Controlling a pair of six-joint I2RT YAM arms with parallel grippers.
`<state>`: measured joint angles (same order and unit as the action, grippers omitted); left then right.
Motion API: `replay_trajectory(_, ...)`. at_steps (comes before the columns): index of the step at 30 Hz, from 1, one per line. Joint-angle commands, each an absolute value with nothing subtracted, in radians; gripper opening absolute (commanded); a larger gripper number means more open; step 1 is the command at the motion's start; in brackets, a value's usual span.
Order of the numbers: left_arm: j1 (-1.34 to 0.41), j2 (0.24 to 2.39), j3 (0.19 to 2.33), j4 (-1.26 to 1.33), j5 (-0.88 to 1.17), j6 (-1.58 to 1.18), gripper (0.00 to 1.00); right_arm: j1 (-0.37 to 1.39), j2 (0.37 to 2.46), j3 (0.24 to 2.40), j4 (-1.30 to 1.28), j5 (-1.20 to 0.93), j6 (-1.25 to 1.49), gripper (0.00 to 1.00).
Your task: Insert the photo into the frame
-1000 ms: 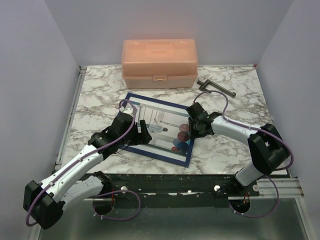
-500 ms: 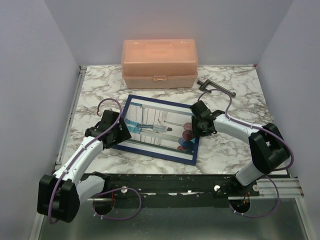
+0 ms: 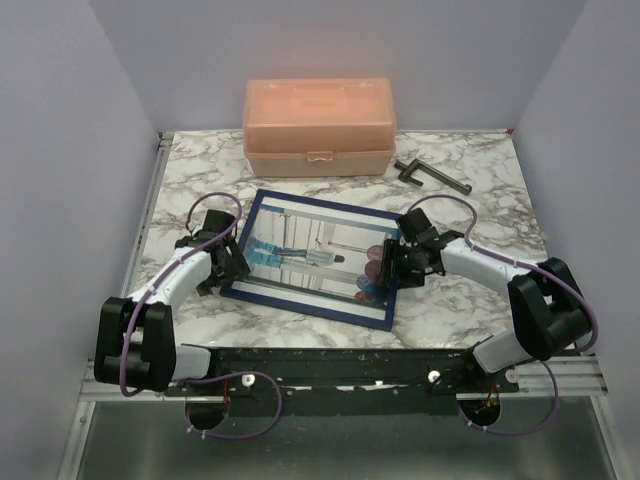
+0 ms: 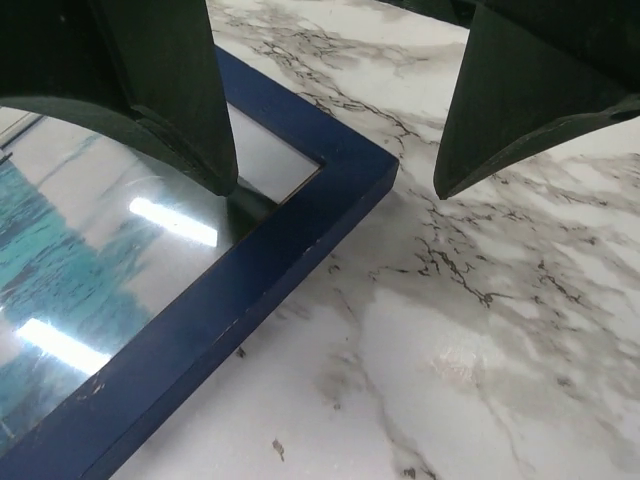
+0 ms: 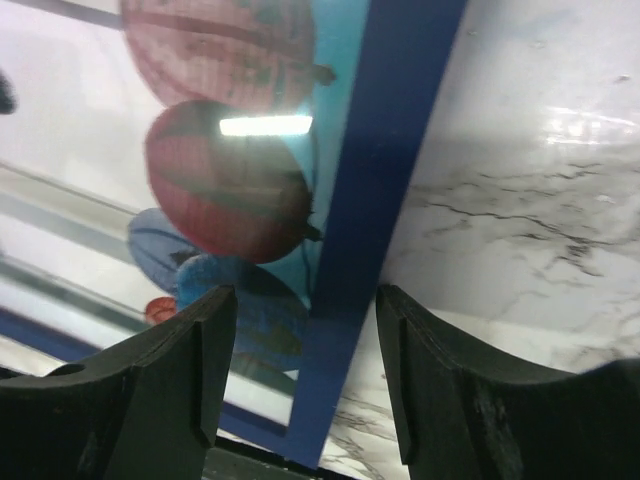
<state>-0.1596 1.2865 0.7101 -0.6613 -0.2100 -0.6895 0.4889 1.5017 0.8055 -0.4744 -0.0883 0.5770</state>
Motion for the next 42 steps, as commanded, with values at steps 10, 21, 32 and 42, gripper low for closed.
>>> replay_trajectory(10, -0.150, 1.398, 0.784, -0.583, -0.043, -0.573, 0.81, 0.464, 1.518, 0.784, -0.387, -0.261, 0.631, 0.65)
replay_trajectory(21, -0.154, 1.300, 0.683, -0.465, 0.215, -0.598, 0.78, 0.424, 1.573, 0.848, -0.387, -0.321, 0.598, 0.65)
replay_trajectory(32, -0.252, 1.159, 0.501, -0.412, 0.310, -0.714, 0.76, 0.379, 1.695, 0.967, -0.425, -0.383, 0.521, 0.65)
replay_trajectory(42, -0.594, 1.075, 0.438, -0.393, 0.262, -0.882, 0.76, 0.378, 1.850, 1.135, -0.468, -0.428, 0.482, 0.65)
